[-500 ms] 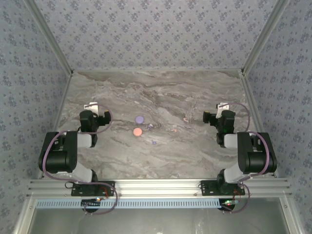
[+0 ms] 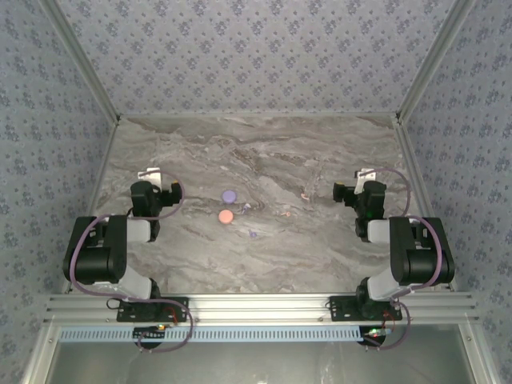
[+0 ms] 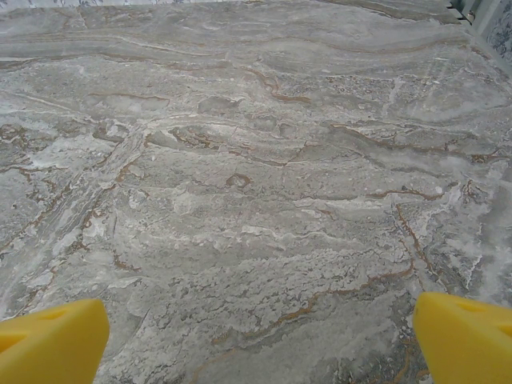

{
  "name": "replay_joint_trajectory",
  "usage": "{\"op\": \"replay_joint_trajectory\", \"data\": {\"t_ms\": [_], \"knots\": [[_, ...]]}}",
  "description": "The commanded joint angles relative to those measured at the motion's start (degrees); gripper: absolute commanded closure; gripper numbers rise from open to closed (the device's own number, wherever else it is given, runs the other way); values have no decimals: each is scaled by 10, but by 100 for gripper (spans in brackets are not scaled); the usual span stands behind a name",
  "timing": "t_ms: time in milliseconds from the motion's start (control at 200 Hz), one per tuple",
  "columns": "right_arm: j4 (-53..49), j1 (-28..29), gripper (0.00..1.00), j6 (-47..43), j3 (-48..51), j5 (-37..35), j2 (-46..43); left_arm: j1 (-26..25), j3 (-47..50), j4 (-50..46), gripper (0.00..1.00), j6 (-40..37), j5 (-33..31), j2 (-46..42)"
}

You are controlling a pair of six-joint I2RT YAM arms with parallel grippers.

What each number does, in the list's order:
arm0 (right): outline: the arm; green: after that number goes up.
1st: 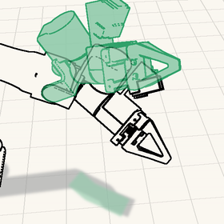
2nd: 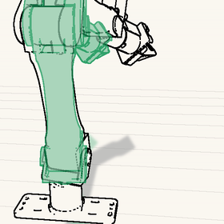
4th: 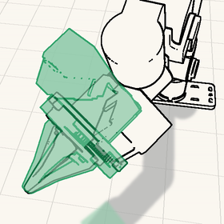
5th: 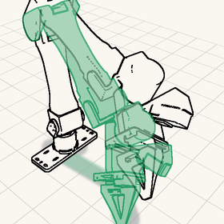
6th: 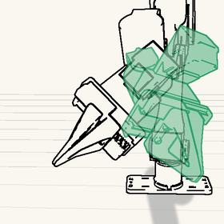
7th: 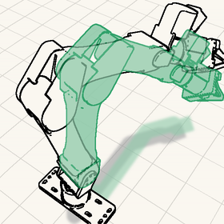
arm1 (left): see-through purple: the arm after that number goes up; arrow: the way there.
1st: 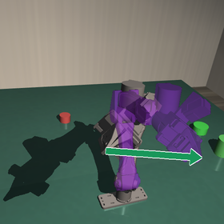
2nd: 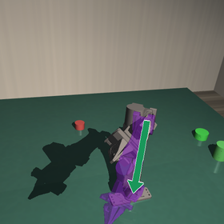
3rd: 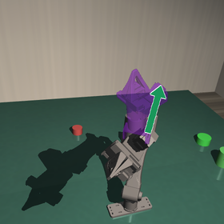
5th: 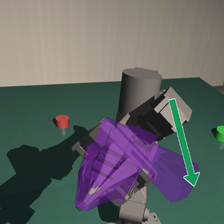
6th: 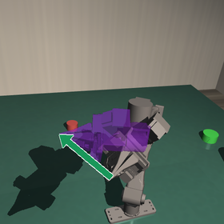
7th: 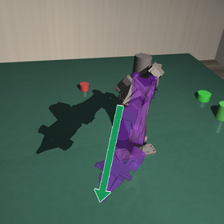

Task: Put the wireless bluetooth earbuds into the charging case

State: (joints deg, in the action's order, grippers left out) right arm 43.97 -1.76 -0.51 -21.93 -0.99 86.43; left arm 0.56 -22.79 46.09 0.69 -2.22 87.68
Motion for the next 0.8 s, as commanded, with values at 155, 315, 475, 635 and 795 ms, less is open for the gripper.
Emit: {"op": "replay_joint_trajectory", "data": {"t_ms": [155,315,475,635,795], "knots": [[0,-3,0,-8,-8,3,-2,3,-12,-9,1,9,-11,-8],[-143,3,0,21,-42,-49,-97,2,11,-29,1,34,-70,-76],[-325,4,0,64,-93,-53,-187,1,-67,-267,1,94,-91,-161],[-490,6,0,98,-166,-23,-211,-19,-133,-440,1,162,-49,-199],[-596,13,0,146,-218,15,-196,-70,-214,-598,1,173,6,-190]]}}
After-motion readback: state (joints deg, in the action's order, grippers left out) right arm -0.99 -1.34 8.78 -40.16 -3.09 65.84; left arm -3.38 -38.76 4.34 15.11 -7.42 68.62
